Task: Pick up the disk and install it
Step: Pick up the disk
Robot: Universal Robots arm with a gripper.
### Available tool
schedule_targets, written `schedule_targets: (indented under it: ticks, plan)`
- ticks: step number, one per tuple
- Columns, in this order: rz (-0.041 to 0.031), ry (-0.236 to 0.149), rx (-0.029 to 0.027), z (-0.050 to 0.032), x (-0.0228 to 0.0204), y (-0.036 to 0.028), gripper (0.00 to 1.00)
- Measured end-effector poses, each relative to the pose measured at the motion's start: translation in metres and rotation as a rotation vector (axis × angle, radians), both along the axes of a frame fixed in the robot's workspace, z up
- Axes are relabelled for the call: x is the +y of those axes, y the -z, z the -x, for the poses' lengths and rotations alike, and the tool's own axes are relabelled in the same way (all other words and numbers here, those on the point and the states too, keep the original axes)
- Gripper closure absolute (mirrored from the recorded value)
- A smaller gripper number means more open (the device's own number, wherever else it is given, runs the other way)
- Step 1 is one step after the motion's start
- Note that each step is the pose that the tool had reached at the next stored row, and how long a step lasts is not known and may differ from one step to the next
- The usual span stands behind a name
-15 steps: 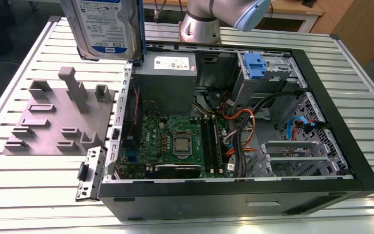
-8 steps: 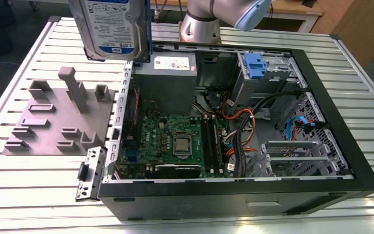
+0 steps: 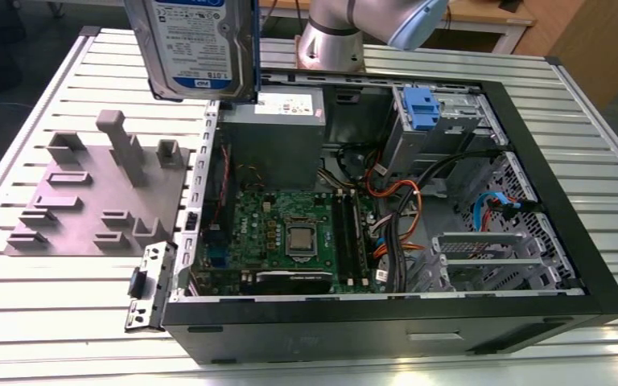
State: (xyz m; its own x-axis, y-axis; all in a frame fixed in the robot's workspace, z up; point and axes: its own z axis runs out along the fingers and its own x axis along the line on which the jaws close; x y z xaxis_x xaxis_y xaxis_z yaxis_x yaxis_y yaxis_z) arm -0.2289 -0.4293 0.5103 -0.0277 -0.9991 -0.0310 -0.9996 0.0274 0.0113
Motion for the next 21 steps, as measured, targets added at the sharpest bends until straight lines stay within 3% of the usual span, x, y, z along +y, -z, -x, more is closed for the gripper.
schedule_targets:
  ticks: [21]
  plan:
    - [0.0001,0.0,0.0,-0.0178,0.0,0.0,0.63]
